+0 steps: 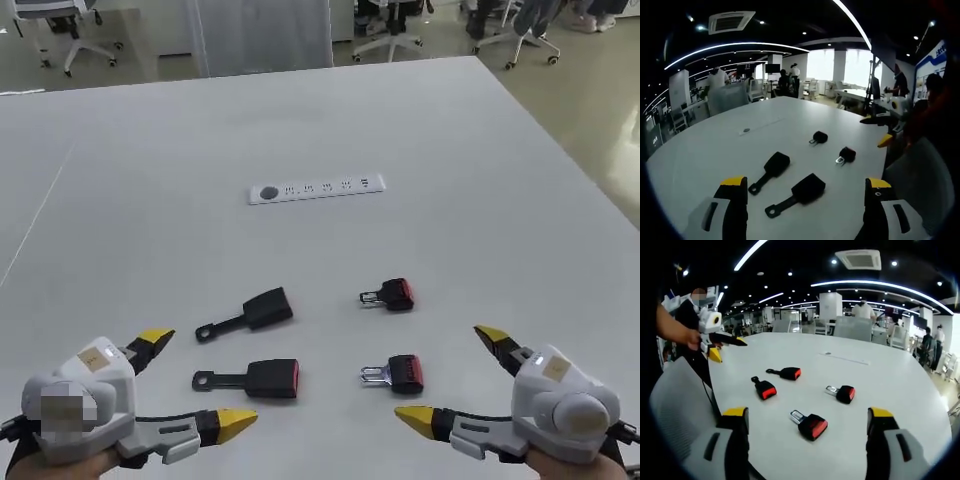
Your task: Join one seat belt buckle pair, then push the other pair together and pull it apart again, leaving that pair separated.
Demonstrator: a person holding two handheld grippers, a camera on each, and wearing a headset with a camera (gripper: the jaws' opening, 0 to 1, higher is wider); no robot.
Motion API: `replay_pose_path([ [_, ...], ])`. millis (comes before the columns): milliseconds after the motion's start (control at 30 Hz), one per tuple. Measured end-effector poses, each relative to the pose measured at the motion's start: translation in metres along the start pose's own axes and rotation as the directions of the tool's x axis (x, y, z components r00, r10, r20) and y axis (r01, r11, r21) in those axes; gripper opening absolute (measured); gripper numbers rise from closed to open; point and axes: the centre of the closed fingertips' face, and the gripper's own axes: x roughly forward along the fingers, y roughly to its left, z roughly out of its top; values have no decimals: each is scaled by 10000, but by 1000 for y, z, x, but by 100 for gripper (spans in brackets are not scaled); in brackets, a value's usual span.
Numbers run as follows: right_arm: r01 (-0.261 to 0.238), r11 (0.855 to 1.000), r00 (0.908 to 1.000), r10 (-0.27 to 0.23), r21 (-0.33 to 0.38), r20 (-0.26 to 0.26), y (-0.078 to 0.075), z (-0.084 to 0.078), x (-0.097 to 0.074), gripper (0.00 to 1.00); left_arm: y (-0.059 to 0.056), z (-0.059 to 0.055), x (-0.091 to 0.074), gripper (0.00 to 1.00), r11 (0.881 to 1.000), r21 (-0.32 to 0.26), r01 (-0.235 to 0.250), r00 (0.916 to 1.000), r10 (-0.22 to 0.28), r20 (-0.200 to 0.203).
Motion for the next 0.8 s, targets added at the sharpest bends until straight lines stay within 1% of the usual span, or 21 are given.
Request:
replay_pose_path([
  [33, -6, 10000, 10000, 6, 12, -4, 0, 0, 0, 99, 0, 1, 0, 100, 9999, 101, 4, 10000, -4, 38],
  [167, -33, 10000, 10000, 33, 15, 42, 0, 1, 0, 100, 2, 0, 2, 100, 10000, 81, 44, 10000, -44, -9],
  [367, -93, 9999, 10000, 93, -66, -11, -2, 2, 1, 99, 3, -1, 4, 100, 9996, 267, 135, 9999, -133, -69],
  [433, -109, 9999, 9999, 109, -60, 8, -2, 3, 2, 99, 3, -1, 4, 100, 9992, 373, 161, 9999, -161, -21],
  [500, -100, 9999, 9999, 100, -116, -30, -3, 3, 2, 99, 3, -3, 5, 100, 9993, 320, 215, 9997, -212, -99],
  [600, -97, 9999, 10000, 97, -77, -7, -4, 3, 2, 99, 3, -4, 5, 100, 9989, 405, 233, 9996, -228, -138],
  [800, -224, 9997, 9997, 223, -76, -93, -1, 2, 4, 99, 2, -6, 7, 100, 9982, 466, 365, 9991, -354, -232],
])
